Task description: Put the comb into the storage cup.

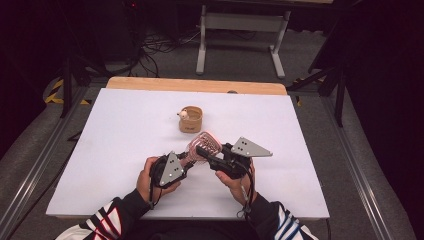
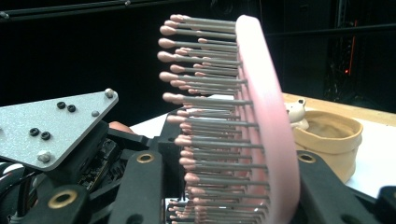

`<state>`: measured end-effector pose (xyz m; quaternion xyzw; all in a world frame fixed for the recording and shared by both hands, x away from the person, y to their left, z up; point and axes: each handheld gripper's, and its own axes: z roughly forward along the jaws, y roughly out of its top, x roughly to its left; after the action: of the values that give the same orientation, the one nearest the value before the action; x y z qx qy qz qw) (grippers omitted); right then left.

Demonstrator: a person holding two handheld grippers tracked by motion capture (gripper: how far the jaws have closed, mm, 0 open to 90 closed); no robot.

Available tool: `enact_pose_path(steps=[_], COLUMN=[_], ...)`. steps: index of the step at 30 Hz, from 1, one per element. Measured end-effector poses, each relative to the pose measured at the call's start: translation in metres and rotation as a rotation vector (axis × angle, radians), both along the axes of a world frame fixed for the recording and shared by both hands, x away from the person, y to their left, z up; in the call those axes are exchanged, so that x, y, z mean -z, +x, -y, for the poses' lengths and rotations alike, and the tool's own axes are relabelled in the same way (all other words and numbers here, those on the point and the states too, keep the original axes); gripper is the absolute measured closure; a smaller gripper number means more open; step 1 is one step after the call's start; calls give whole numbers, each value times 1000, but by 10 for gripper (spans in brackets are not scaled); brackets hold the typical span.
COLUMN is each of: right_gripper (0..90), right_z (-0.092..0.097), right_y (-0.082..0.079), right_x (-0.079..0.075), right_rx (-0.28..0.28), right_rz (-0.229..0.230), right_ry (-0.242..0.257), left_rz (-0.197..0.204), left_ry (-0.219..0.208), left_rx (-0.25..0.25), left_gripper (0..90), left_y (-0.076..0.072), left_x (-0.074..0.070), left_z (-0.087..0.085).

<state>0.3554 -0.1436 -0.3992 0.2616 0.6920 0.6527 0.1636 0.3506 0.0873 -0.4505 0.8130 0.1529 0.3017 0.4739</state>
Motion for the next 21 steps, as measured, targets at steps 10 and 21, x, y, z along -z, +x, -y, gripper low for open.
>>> enact_pose_path(steps=[10, 21], right_gripper=[635, 636], right_z=[9, 20], right_y=[-3, -4], right_x=[-8, -14], right_rx=[37, 72], right_rz=[59, 91], right_ry=[-23, -28], left_rz=[-18, -34], left_ry=[-21, -35], left_rx=[13, 30], left_gripper=[521, 306], left_y=[1, 2], left_x=[-1, -2], left_z=[-2, -7])
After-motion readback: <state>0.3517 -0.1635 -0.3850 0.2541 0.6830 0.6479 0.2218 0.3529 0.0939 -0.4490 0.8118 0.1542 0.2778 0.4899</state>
